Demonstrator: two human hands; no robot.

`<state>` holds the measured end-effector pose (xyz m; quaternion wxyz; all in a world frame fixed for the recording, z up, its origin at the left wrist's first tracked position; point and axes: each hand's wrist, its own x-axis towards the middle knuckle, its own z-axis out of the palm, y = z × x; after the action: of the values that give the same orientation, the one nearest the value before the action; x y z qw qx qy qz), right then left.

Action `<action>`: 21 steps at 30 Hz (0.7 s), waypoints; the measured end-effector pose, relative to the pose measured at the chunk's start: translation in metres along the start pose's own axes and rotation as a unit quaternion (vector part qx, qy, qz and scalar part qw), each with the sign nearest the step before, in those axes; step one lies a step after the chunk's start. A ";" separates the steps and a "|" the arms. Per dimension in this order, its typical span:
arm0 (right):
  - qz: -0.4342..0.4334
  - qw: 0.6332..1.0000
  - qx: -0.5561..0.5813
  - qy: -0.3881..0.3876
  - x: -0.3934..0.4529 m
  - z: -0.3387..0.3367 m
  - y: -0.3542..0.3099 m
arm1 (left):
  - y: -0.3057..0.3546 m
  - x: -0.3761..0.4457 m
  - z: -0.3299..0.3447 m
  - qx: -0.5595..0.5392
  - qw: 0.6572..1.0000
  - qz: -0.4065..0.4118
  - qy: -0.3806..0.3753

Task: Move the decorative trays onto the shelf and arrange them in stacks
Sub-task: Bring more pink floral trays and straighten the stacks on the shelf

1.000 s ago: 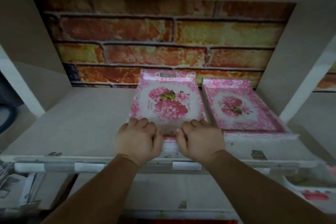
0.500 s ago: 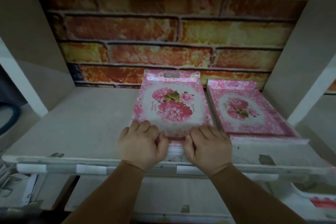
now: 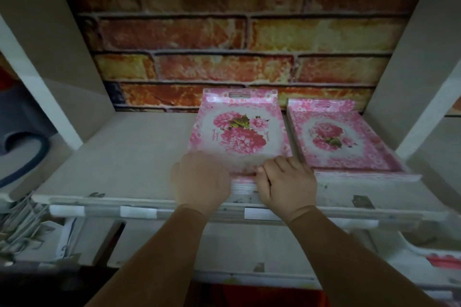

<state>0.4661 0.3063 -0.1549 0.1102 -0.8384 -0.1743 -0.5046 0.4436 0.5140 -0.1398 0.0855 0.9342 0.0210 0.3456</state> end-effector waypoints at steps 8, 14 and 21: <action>-0.045 0.996 0.026 0.070 -0.005 0.007 0.007 | -0.008 -0.002 0.020 0.011 0.985 0.057 0.160; -0.019 0.996 0.074 0.038 0.000 -0.002 0.006 | 0.002 -0.004 0.011 0.017 0.996 -0.002 0.084; 0.257 0.904 0.341 0.009 -0.012 -0.028 0.021 | -0.019 -0.004 -0.013 -0.325 0.920 -0.191 0.110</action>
<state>0.4471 0.2750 -0.1527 0.5170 -0.7605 -0.1127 -0.3764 0.4327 0.5341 -0.1362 0.4459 0.7893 0.0943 0.4115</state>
